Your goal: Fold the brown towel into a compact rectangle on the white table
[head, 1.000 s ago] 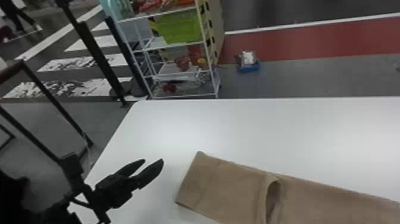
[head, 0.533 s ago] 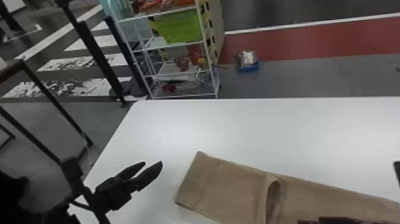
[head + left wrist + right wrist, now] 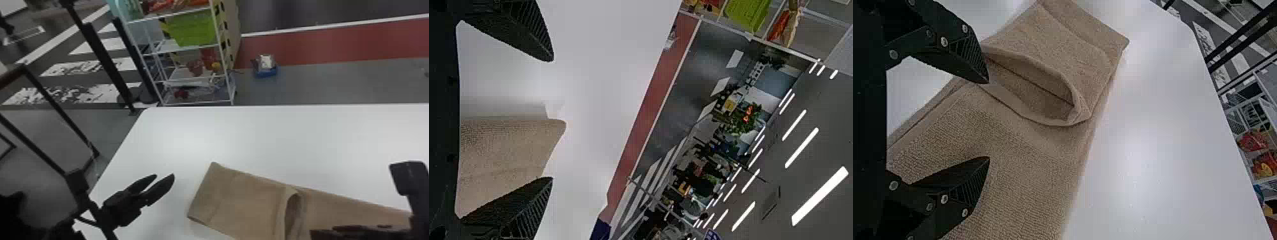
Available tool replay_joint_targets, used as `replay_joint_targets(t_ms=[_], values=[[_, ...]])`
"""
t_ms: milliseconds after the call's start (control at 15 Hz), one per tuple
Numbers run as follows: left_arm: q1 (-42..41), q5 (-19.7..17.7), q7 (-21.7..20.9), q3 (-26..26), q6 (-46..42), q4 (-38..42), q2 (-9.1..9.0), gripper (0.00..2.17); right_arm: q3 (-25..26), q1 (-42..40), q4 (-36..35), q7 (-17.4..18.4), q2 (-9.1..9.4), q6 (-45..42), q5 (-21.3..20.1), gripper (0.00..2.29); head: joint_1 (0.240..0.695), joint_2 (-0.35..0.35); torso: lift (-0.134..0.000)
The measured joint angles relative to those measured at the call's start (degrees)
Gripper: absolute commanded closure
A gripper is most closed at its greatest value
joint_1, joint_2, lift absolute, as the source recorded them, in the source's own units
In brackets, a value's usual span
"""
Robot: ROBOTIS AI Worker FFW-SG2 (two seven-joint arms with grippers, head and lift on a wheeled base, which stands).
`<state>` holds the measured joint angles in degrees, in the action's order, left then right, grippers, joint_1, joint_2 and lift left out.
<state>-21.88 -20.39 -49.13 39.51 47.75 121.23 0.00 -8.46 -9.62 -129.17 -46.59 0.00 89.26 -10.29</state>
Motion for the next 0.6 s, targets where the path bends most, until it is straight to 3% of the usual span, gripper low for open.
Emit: replay_joint_targets(t_ms=[600], values=[[0.0,0.0,-0.9,0.3,-1.1,-0.5,0.00,0.02,0.2,3.4,3.7,2.6,0.00,0.0,6.7,0.40,0.695,0.350,-0.124]])
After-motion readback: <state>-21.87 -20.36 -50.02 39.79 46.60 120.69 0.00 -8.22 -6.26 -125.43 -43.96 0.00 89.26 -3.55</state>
